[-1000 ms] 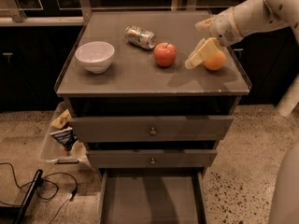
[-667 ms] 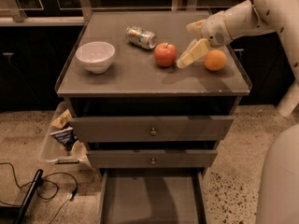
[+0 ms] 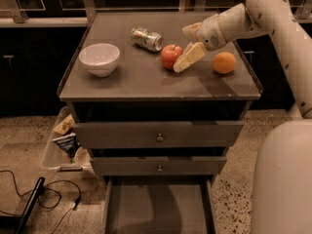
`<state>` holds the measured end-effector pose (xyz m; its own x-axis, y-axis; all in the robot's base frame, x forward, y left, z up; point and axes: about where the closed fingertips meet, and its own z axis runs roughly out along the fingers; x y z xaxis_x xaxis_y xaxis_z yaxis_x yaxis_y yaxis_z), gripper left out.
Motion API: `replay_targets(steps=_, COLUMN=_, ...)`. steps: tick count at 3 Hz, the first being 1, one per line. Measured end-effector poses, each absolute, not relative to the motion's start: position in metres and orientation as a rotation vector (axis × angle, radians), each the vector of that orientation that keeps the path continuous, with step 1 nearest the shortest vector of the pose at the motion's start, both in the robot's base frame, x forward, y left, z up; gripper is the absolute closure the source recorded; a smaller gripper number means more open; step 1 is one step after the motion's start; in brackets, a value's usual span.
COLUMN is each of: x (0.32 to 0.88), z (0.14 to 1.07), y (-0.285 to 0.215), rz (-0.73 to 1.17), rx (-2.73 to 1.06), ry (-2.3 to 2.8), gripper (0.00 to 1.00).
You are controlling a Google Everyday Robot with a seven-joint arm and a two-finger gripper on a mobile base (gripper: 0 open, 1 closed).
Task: Place apple into bottom drawer
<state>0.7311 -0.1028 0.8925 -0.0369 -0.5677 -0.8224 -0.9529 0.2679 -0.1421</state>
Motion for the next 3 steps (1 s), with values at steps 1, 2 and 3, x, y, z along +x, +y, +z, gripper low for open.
replay_targets(steps=1, x=0.738, z=0.88, y=-0.093, rz=0.596, rx=-1.423, ry=1.731, gripper=0.0)
replay_targets(steps=2, x=0.744, z=0.864, y=-0.084, rz=0.619, rx=-1.443, ry=1.774, gripper=0.0)
replay_targets(steps=3, x=0.744, z=0.864, y=-0.084, rz=0.62, rx=-1.444, ry=1.775, gripper=0.19)
